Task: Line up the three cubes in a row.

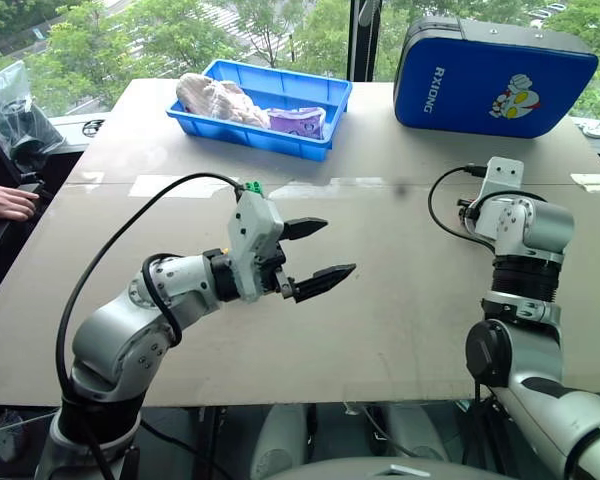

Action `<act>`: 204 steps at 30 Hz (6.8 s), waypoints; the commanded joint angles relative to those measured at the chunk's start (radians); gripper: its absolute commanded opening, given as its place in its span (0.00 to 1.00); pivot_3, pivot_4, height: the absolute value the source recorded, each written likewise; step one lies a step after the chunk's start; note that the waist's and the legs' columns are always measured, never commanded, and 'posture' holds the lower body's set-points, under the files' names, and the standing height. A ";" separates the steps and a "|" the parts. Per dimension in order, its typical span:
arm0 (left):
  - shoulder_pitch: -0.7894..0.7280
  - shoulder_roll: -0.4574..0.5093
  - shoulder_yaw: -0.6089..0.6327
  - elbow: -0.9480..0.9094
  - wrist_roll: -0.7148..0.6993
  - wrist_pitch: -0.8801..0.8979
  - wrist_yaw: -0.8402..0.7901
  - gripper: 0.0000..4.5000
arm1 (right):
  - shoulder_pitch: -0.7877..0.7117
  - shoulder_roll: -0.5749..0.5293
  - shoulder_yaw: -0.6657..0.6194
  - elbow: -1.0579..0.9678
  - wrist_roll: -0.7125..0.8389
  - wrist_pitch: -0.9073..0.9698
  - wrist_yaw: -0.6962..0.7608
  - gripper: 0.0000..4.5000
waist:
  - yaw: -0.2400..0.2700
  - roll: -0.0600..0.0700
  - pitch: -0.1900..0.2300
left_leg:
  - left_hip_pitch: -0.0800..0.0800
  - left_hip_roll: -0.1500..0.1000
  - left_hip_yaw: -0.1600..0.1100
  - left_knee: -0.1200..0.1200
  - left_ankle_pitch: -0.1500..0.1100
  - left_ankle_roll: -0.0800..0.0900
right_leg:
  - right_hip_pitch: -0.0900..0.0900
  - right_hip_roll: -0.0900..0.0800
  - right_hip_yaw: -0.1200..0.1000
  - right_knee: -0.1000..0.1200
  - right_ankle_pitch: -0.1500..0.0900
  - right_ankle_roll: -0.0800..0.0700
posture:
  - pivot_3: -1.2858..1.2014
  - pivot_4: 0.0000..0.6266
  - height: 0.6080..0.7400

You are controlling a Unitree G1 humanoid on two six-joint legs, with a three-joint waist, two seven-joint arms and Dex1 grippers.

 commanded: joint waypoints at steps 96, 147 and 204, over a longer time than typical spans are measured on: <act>-0.699 -0.274 -0.004 1.206 0.502 -0.043 0.524 1.00 | 0.945 -0.591 -0.084 -0.961 0.612 -0.783 1.069 1.00 | 0.032 -0.002 0.003 | 0.000 -0.002 -0.002 0.002 0.000 0.000 | 0.003 -0.002 -0.002 0.000 0.000 0.001 | 0.52 0.24 1.00; -0.517 -0.080 -0.400 1.026 0.587 -0.603 -0.659 0.29 | 1.115 -0.686 -0.108 -0.807 0.571 -0.914 1.264 1.00 | 0.033 -0.002 0.002 | 0.001 -0.001 -0.001 0.004 0.000 0.000 | 0.004 -0.001 -0.001 0.001 -0.002 0.002 | 0.52 0.24 1.00; -0.184 0.203 0.092 0.416 0.469 0.328 -0.285 0.97 | 1.080 -0.659 0.014 -0.812 0.575 -0.919 1.264 1.00 | 0.034 -0.002 0.002 | 0.001 0.001 -0.002 0.006 -0.001 0.001 | 0.004 -0.002 -0.002 0.001 -0.003 0.005 | 0.52 0.24 1.00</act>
